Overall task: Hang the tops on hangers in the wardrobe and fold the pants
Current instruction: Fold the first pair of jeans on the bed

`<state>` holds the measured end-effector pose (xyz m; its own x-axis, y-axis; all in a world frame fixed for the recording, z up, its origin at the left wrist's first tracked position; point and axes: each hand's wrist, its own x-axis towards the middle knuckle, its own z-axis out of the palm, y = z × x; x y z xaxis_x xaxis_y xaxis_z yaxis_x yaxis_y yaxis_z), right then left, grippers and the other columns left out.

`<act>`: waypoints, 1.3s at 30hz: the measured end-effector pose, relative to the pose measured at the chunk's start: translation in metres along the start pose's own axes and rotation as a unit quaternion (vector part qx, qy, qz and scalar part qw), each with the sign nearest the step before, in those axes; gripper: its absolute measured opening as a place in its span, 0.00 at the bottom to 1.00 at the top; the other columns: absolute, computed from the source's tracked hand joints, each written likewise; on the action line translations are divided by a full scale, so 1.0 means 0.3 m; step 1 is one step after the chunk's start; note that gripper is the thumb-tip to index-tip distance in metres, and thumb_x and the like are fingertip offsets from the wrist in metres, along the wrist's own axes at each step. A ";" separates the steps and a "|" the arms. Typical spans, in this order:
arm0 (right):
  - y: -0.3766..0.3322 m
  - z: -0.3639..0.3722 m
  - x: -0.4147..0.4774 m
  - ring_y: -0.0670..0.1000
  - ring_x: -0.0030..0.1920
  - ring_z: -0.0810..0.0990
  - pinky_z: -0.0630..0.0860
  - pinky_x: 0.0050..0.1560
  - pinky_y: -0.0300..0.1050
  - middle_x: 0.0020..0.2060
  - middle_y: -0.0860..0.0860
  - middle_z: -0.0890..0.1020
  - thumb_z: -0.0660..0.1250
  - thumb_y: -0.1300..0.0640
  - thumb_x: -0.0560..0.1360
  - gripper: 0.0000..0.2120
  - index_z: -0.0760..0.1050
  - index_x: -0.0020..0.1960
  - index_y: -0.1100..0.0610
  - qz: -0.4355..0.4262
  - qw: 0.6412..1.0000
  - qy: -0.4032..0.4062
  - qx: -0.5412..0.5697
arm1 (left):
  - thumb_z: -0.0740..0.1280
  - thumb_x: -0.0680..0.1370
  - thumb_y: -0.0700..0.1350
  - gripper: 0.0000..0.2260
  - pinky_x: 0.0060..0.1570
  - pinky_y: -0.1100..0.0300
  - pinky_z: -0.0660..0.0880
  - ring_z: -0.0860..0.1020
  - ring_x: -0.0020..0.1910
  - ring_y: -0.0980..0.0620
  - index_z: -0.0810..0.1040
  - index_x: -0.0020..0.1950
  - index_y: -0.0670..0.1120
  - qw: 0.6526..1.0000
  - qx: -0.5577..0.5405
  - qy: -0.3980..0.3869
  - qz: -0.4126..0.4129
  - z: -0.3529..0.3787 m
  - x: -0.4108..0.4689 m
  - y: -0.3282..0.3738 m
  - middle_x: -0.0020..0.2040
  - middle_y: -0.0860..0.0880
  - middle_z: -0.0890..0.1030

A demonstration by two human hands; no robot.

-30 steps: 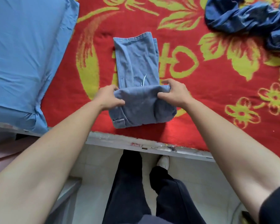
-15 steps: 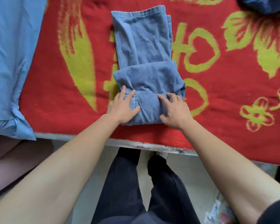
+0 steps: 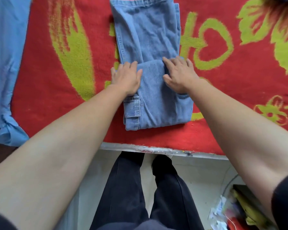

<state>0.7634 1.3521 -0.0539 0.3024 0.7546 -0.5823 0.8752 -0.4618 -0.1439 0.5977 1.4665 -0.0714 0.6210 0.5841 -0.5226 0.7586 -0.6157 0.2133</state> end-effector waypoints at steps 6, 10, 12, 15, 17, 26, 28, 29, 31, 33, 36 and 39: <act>-0.027 0.077 -0.138 0.61 0.54 0.75 0.66 0.59 0.55 0.48 0.58 0.79 0.58 0.49 0.74 0.19 0.76 0.59 0.58 -0.028 0.990 0.131 -0.048 | 0.51 0.84 0.53 0.17 0.52 0.46 0.70 0.76 0.56 0.37 0.73 0.58 0.44 0.999 0.007 0.011 0.052 0.061 -0.137 0.004 0.56 0.40 0.79; -0.037 0.110 -0.155 0.61 0.51 0.75 0.65 0.56 0.55 0.47 0.59 0.78 0.58 0.49 0.75 0.18 0.76 0.56 0.59 -0.018 0.988 0.138 -0.062 | 0.50 0.84 0.54 0.17 0.48 0.47 0.71 0.78 0.52 0.37 0.73 0.57 0.44 0.997 0.005 0.005 0.072 0.084 -0.168 -0.002 0.53 0.40 0.80; -0.045 0.121 -0.125 0.63 0.61 0.72 0.63 0.63 0.55 0.59 0.62 0.75 0.56 0.48 0.78 0.23 0.72 0.69 0.56 0.010 0.993 0.111 -0.044 | 0.50 0.85 0.54 0.17 0.48 0.47 0.70 0.77 0.52 0.37 0.73 0.57 0.44 0.998 0.021 0.020 0.059 0.084 -0.127 -0.019 0.53 0.40 0.80; -0.050 0.159 -0.055 0.63 0.79 0.52 0.52 0.76 0.59 0.79 0.63 0.52 0.51 0.47 0.82 0.28 0.53 0.81 0.50 0.059 0.996 0.053 -0.048 | 0.50 0.85 0.53 0.17 0.51 0.46 0.68 0.74 0.55 0.38 0.72 0.60 0.44 0.997 0.062 0.029 0.033 0.108 -0.044 -0.023 0.55 0.40 0.78; -0.047 0.195 0.000 0.63 0.80 0.43 0.48 0.77 0.60 0.80 0.62 0.44 0.49 0.48 0.82 0.29 0.47 0.82 0.49 0.076 0.995 0.040 -0.046 | 0.49 0.85 0.53 0.17 0.53 0.46 0.67 0.73 0.57 0.39 0.70 0.61 0.44 0.996 0.076 0.034 0.012 0.147 0.005 -0.019 0.57 0.41 0.76; -0.043 0.279 -0.078 0.62 0.80 0.51 0.47 0.78 0.58 0.79 0.62 0.52 0.52 0.49 0.84 0.26 0.56 0.80 0.55 0.047 0.991 0.122 0.020 | 0.54 0.83 0.53 0.18 0.59 0.44 0.64 0.69 0.61 0.40 0.67 0.68 0.43 0.996 0.071 0.061 -0.003 0.216 -0.026 -0.037 0.62 0.40 0.71; -0.048 0.271 -0.159 0.62 0.78 0.58 0.53 0.77 0.60 0.77 0.63 0.59 0.56 0.51 0.82 0.25 0.64 0.77 0.59 0.027 0.979 0.196 0.048 | 0.60 0.81 0.47 0.15 0.62 0.43 0.64 0.70 0.62 0.38 0.71 0.65 0.44 0.990 0.059 0.124 0.040 0.166 -0.055 -0.025 0.63 0.39 0.72; -0.048 0.279 -0.209 0.62 0.77 0.61 0.56 0.76 0.61 0.76 0.64 0.62 0.59 0.51 0.81 0.25 0.67 0.75 0.60 0.009 0.972 0.227 0.055 | 0.62 0.78 0.43 0.14 0.61 0.44 0.65 0.72 0.61 0.38 0.74 0.63 0.44 0.983 0.050 0.162 0.076 0.146 -0.076 -0.014 0.62 0.39 0.73; -0.040 0.317 -0.319 0.63 0.76 0.62 0.58 0.75 0.63 0.76 0.65 0.63 0.64 0.51 0.75 0.30 0.67 0.75 0.61 -0.048 0.968 0.240 0.064 | 0.62 0.76 0.41 0.14 0.62 0.44 0.66 0.74 0.60 0.39 0.77 0.61 0.45 0.972 0.040 0.185 0.138 0.129 -0.127 0.004 0.61 0.41 0.76; -0.029 0.364 -0.410 0.65 0.77 0.59 0.57 0.75 0.65 0.77 0.64 0.60 0.68 0.48 0.69 0.40 0.64 0.77 0.60 -0.111 0.976 0.184 0.042 | 0.57 0.80 0.45 0.18 0.71 0.42 0.57 0.69 0.68 0.42 0.72 0.69 0.48 0.984 0.068 0.083 0.145 0.142 -0.181 0.021 0.67 0.44 0.73; -0.043 0.406 -0.418 0.67 0.78 0.54 0.53 0.76 0.67 0.79 0.63 0.55 0.73 0.50 0.61 0.51 0.55 0.80 0.58 -0.094 0.990 0.096 -0.033 | 0.52 0.83 0.48 0.22 0.75 0.41 0.43 0.56 0.78 0.48 0.61 0.77 0.50 0.989 0.101 -0.021 0.110 0.156 -0.157 0.029 0.77 0.48 0.63; -0.070 0.425 -0.351 0.69 0.77 0.57 0.56 0.74 0.68 0.78 0.63 0.58 0.75 0.55 0.61 0.52 0.55 0.80 0.59 -0.047 0.992 0.108 -0.039 | 0.51 0.83 0.48 0.22 0.74 0.39 0.42 0.54 0.78 0.47 0.61 0.77 0.49 0.988 0.104 -0.038 0.104 0.150 -0.078 0.031 0.76 0.47 0.64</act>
<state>0.6650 1.2229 -0.0917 0.2837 0.8788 -0.3838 0.9276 -0.3530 -0.1226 0.5814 1.4233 -0.0943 0.7374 0.3966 -0.5468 0.5534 -0.8189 0.1524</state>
